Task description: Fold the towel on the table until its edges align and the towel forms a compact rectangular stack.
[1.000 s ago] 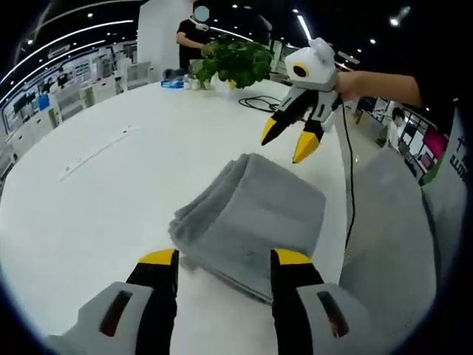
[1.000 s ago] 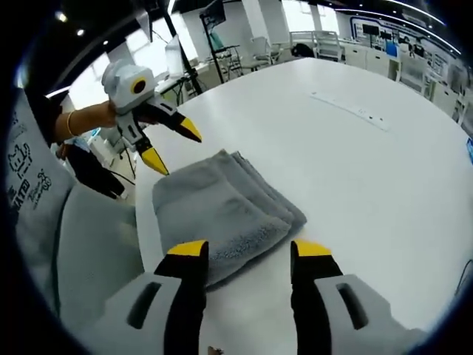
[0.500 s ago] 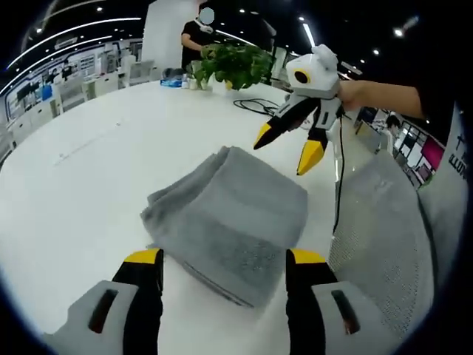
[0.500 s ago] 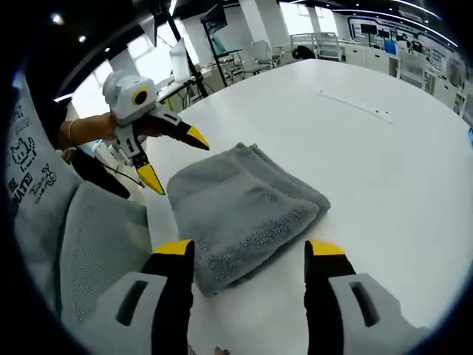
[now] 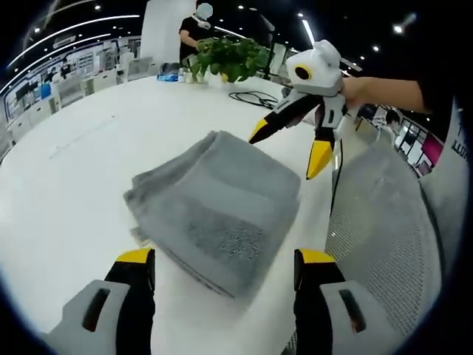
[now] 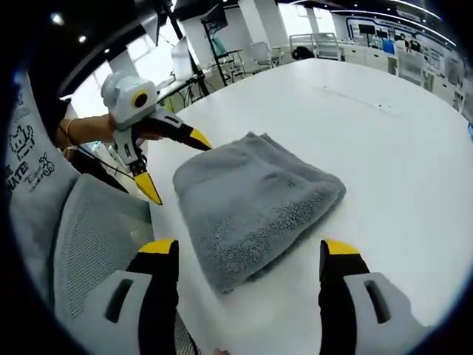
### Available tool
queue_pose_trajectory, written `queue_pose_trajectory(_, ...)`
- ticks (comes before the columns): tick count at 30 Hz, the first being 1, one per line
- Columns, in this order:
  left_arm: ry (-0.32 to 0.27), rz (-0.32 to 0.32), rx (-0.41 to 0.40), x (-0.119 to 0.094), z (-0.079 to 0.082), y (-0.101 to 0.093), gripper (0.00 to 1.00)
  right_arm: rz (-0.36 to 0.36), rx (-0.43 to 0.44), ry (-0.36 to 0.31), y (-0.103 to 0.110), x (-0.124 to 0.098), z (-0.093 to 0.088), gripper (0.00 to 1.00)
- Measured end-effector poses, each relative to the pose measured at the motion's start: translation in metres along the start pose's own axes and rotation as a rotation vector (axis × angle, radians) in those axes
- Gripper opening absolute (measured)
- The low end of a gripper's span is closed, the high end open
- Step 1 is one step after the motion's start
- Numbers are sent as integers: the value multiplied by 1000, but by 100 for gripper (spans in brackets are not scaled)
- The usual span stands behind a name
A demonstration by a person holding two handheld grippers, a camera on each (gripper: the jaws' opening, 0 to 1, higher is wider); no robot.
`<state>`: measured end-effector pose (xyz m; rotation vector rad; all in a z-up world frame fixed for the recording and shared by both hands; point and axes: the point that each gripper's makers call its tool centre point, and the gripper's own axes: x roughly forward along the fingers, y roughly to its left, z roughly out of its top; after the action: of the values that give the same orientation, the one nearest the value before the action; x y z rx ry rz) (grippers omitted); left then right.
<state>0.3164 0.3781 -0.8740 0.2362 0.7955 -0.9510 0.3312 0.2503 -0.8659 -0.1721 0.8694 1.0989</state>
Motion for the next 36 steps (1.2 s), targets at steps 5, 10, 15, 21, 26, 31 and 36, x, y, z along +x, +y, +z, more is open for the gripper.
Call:
queue_pose_trajectory(5,15,-9,13,5,-6,-5,79,12,-25,22,10,8,-8,80)
queue_pose_trajectory(10,33,-5,20,9,-12,-6,80,16,-40,46,15,15,-17,80)
queue_pose_trajectory(15,49,-1,32,11,-17,-4,79,-8,-76,66,14,19,-22,79)
queue_pose_trajectory(21,68,-7,48,14,-21,-4,77,-13,-110,85,17,24,-26,79)
queue_pose_trajectory(26,70,-8,59,16,-21,-3,76,-20,-114,85,16,25,-27,79)
queue_pose_trajectory(31,73,-10,61,19,-21,-4,74,-37,-112,84,14,28,-30,78)
queue_pose_trajectory(36,82,-3,68,22,-23,-3,71,-78,-134,94,4,31,-34,75)
